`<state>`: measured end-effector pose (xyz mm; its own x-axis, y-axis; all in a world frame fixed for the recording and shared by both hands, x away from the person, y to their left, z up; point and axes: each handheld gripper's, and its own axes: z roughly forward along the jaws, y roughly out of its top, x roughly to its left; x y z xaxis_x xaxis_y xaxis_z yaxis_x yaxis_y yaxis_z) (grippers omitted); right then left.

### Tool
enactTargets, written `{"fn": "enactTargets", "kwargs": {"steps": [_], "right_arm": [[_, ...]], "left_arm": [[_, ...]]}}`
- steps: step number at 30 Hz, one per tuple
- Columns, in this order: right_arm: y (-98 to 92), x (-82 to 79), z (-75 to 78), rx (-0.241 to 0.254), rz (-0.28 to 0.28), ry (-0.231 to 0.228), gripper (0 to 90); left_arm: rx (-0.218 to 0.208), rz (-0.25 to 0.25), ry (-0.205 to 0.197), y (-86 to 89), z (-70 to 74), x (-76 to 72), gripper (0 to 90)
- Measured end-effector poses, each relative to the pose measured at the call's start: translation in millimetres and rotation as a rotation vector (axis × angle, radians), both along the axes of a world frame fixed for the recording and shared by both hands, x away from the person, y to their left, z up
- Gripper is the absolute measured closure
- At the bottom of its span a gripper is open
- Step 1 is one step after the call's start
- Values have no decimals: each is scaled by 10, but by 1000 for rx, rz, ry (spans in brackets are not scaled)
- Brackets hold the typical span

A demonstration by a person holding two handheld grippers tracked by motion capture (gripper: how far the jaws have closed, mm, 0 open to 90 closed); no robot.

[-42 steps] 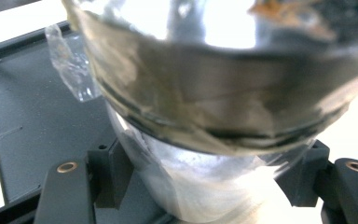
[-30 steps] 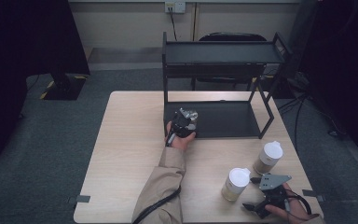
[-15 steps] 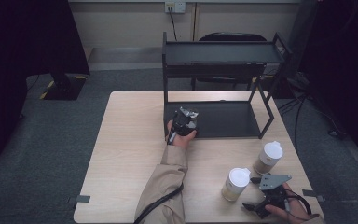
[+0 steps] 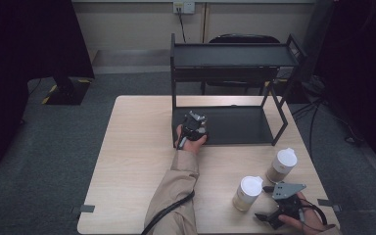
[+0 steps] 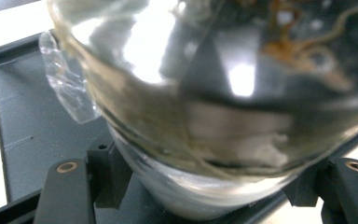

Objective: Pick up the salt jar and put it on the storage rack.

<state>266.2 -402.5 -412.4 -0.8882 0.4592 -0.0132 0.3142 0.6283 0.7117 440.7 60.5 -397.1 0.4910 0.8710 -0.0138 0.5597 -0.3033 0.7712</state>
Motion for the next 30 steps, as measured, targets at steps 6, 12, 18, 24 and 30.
{"fn": "enactTargets", "kwargs": {"steps": [6,12,18,24,30], "right_arm": [[0,0,0,0,0,0,0],[0,0,0,0,0,0,0],[0,0,0,0,0,0,0],[0,0,0,0,0,0,0],[0,0,0,0,0,0,0]], "left_arm": [[6,10,0,-29,1,0,310],[4,17,3,-43,-2,-2,306],[0,22,4,-43,-7,-7,304],[4,27,10,-57,5,-7,302],[15,43,17,-67,-6,-26,237]]}}
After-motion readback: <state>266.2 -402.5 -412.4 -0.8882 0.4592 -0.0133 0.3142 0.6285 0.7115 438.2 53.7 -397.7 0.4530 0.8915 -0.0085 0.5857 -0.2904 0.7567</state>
